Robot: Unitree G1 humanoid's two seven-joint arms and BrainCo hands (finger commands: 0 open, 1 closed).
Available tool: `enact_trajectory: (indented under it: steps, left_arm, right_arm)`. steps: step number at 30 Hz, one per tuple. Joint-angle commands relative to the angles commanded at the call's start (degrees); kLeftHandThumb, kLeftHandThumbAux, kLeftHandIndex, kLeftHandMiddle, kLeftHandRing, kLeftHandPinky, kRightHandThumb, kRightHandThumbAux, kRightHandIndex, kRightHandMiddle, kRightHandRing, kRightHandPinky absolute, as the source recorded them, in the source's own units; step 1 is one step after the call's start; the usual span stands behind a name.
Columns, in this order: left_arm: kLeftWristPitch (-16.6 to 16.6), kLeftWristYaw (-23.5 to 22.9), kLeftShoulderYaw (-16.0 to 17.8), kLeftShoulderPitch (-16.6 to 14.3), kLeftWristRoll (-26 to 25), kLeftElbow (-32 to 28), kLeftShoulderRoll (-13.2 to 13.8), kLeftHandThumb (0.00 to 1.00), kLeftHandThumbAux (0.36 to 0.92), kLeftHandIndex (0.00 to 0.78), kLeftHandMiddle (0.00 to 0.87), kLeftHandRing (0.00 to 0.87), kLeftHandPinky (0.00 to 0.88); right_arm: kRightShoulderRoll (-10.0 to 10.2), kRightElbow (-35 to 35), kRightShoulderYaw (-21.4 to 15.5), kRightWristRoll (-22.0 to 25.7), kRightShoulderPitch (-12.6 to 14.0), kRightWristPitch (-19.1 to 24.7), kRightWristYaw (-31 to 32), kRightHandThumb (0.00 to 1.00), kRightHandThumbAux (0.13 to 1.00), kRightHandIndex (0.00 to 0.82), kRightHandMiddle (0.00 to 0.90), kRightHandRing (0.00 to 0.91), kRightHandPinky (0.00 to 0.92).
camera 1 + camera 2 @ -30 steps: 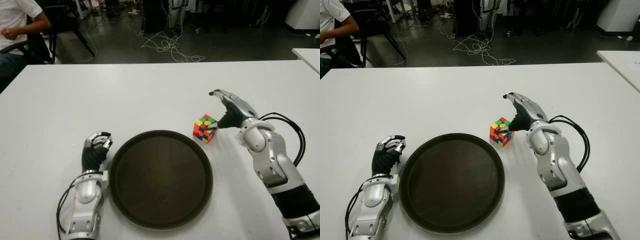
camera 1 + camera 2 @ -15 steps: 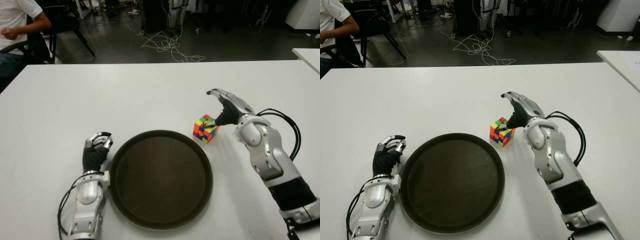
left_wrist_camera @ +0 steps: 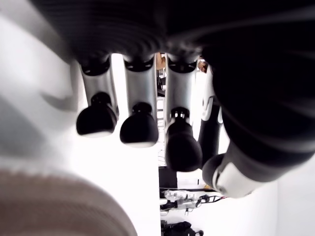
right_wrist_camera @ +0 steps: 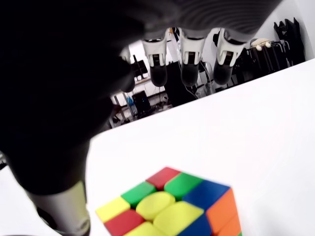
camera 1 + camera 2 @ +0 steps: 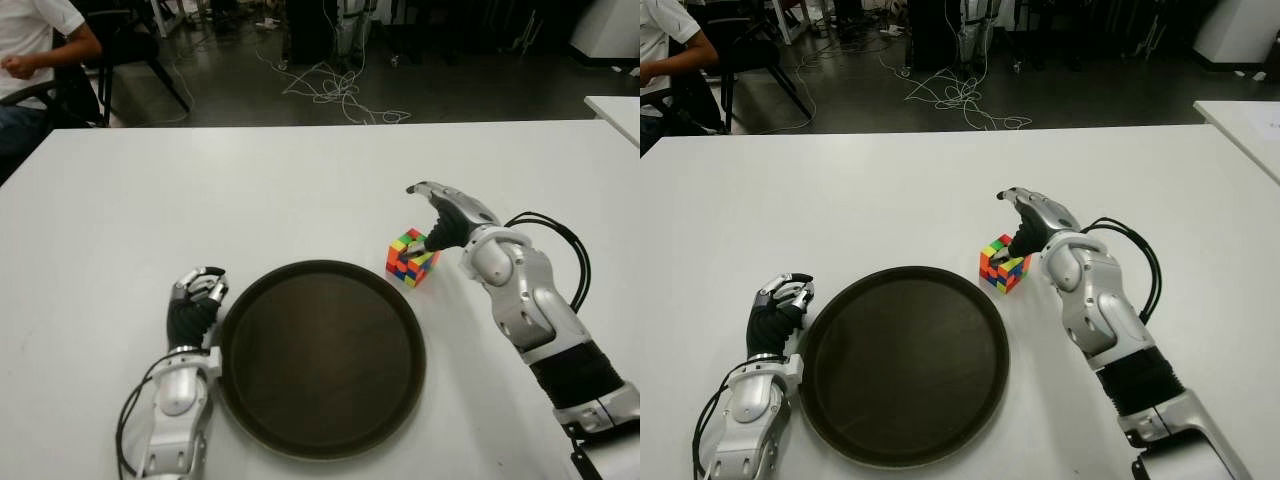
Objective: Pick up the Rubik's Cube and put it in the plate
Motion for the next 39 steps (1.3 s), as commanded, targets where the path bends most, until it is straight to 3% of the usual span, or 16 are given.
enact_trajectory:
  steps: [21,39]
  left_arm:
    - [1.82,1.02,-0.38,0.43,0.64,-1.44,-0.30,0.706,0.706,0.443,0.800,0.825,0.824]
    - [1.86,0.19,0.35,0.37,-1.06,-1.34,-0.55,0.707,0.706,0.443,0.802,0.825,0.822]
  right_arm:
    - [-2.68,3.35,4.10,-1.48,-3.10,0.31,6.66,0.000,0.835,0.055,0.038,0.061,0.064]
    - [-3.00,4.70,5.16,-2.75,-3.47,1.28,8.79,0.000,0.838,0.057,0.038,0.066,0.061]
